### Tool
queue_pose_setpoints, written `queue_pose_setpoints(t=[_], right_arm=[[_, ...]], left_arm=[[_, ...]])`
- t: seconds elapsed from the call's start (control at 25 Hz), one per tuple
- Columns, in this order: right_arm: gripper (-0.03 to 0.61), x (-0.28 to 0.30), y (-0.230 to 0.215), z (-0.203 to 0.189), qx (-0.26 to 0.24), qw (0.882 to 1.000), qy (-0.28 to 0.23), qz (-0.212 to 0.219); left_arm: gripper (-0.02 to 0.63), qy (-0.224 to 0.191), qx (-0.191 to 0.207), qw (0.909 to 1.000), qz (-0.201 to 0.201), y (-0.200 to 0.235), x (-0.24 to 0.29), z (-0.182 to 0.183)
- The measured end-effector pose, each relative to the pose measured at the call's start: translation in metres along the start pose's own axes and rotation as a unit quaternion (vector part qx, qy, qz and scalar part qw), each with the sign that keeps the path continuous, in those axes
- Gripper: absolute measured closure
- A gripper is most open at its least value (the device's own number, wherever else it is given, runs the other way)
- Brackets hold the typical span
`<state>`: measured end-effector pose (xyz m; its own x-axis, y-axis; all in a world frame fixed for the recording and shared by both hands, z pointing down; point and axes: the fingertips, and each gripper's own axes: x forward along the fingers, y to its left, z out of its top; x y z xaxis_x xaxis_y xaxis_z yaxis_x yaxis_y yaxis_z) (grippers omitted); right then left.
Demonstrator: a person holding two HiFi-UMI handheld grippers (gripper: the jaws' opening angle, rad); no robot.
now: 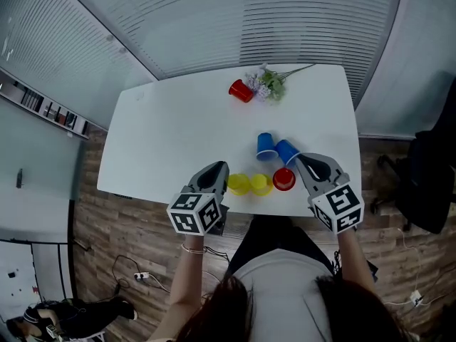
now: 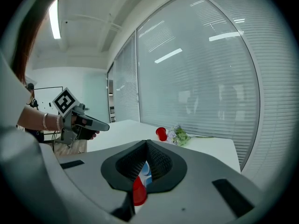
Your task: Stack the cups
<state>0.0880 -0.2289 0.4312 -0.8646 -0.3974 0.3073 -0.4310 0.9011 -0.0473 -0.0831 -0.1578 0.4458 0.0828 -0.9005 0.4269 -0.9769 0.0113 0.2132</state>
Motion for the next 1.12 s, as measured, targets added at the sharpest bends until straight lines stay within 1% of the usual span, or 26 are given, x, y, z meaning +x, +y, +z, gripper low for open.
queue_pose_setpoints(t=[0.16, 0.28, 0.4, 0.52, 0.64, 0.88, 1.0, 1.12], right_arm=[[0.551, 0.006, -0.008, -0.001, 0.01, 1.0, 0.01, -0.003], [0.551, 0.013, -0.016, -0.001, 0.021, 1.0, 0.019, -0.009], [0.55, 0.02, -0.024, -0.004, 0.032, 0.999, 0.034, -0.013], [0.549, 0.027, -0.031, -0.006, 0.041, 0.998, 0.051, -0.011], [0.545, 0.037, -0.035, -0.009, 0.055, 0.996, 0.068, -0.006], [0.491, 0.058, -0.036, -0.02, 0.071, 0.99, 0.117, 0.018], [0.471, 0.066, -0.036, -0.03, 0.074, 0.985, 0.152, 0.033], [0.454, 0.074, -0.035, -0.04, 0.073, 0.977, 0.193, 0.049]], left_arm=[[0.575, 0.021, 0.006, 0.9996, -0.02, 0.001, 0.013, 0.007], [0.567, 0.04, -0.009, 0.9982, -0.044, 0.004, 0.026, 0.011], [0.538, 0.067, -0.019, 0.995, -0.071, 0.006, 0.039, 0.01], [0.515, 0.093, -0.013, 0.9915, -0.089, 0.008, 0.052, 0.012], [0.506, 0.115, -0.013, 0.9875, -0.107, 0.013, 0.065, 0.014], [0.483, 0.16, -0.03, 0.976, -0.145, 0.021, 0.091, 0.011], [0.465, 0.19, -0.031, 0.9678, -0.163, 0.022, 0.104, 0.004], [0.446, 0.217, -0.034, 0.9579, -0.185, 0.021, 0.115, -0.003]])
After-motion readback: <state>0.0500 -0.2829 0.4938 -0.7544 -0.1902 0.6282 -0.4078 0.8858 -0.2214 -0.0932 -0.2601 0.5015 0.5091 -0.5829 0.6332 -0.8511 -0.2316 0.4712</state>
